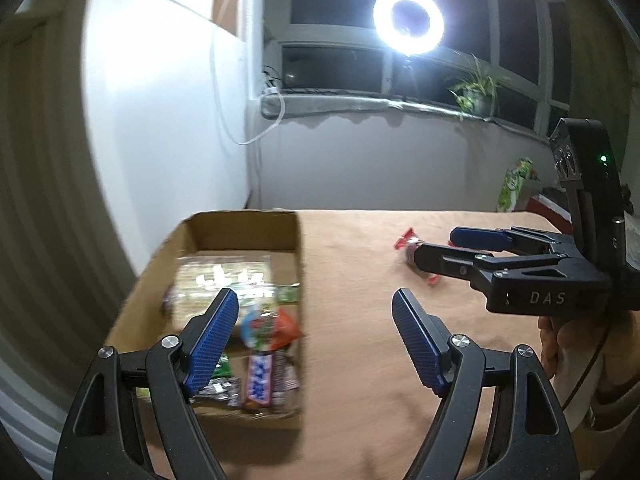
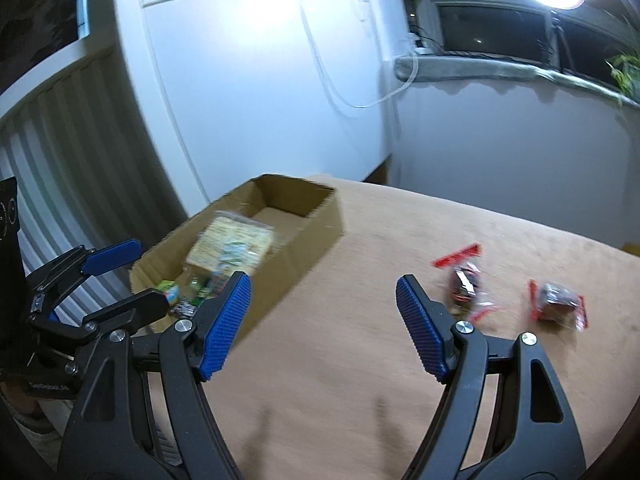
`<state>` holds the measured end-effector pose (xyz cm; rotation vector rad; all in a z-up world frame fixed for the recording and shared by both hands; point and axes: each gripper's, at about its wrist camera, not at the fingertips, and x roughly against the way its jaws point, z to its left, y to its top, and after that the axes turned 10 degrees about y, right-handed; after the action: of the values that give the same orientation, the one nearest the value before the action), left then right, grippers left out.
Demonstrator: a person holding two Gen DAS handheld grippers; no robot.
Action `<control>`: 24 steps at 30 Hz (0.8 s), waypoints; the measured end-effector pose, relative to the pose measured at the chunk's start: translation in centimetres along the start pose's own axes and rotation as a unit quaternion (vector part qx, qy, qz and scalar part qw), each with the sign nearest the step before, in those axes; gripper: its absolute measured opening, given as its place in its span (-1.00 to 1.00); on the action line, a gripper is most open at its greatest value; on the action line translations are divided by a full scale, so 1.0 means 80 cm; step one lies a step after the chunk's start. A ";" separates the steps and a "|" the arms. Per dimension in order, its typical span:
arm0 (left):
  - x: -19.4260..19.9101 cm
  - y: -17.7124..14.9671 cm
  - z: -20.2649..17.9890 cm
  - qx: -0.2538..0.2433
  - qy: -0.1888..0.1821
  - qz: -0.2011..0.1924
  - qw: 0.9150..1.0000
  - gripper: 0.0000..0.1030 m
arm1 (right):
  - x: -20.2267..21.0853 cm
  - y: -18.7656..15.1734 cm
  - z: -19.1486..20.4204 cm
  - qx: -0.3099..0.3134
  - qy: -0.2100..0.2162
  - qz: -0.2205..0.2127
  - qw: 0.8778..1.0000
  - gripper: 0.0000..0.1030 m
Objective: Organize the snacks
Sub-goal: 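Move both open tools back toward the two red-ended wrapped candies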
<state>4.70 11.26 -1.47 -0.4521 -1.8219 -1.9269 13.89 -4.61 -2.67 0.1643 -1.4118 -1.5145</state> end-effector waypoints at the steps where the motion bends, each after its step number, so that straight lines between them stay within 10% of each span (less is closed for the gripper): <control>1: -0.002 0.001 -0.007 -0.003 -0.002 0.001 1.000 0.54 | 0.005 -0.002 -0.010 -0.005 -0.003 -0.002 1.000 0.51; 24: -0.081 0.032 -0.144 -0.061 -0.075 0.049 0.994 0.54 | 0.064 -0.038 -0.174 -0.092 -0.060 -0.024 0.994 0.52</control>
<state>12.26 0.33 -3.57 -0.7310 -1.7421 -1.9889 19.23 -18.13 -6.75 -0.0077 -1.3611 -1.7086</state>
